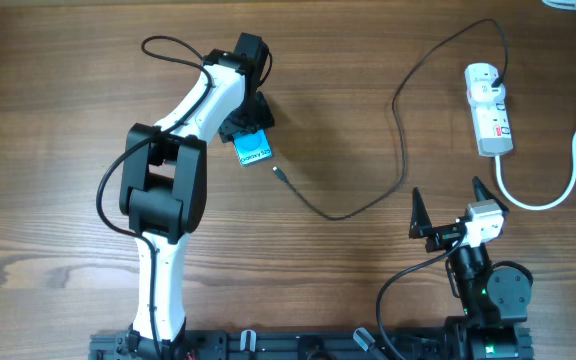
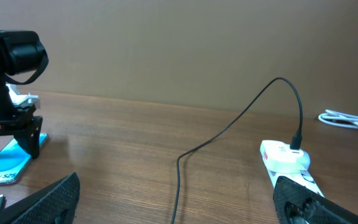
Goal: Plug charger to phone and switch on socket
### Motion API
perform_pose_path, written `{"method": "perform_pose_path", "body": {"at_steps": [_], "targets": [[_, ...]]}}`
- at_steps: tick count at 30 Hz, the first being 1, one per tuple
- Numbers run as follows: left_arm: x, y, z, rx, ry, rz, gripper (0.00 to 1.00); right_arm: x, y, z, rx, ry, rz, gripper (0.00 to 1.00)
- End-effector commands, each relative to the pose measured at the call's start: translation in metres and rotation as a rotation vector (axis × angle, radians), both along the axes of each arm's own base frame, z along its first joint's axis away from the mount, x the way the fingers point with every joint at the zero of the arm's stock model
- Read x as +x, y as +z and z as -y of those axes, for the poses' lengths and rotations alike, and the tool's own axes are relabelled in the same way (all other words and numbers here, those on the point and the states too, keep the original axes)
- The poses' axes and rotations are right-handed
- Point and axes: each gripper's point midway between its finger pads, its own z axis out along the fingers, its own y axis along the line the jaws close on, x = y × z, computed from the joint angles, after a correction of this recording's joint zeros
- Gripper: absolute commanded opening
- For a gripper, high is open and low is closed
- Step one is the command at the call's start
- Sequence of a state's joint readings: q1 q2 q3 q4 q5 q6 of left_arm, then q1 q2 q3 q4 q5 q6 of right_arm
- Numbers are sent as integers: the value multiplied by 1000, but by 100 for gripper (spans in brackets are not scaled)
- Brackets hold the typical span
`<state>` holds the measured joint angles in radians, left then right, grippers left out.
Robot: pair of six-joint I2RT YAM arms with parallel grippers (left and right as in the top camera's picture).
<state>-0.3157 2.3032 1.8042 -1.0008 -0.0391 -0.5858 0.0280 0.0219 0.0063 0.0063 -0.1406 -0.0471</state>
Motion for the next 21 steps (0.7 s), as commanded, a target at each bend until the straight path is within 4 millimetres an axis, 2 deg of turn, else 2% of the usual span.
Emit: {"method": "perform_pose_path", "body": {"at_steps": [1,10,15,21], "targets": [[3,21,3,-27,3,41,64,0,2,3,2,-14,9,100],[6,56,4,-48,3,106,64,0,2,3,2,-14,9,100],[8,97,6,-79,2,186,64,0,2,3,2,-14,9,100],[-3,155,10,-151,-8,273,64,0,1,3,-16,-17,10,100]]}}
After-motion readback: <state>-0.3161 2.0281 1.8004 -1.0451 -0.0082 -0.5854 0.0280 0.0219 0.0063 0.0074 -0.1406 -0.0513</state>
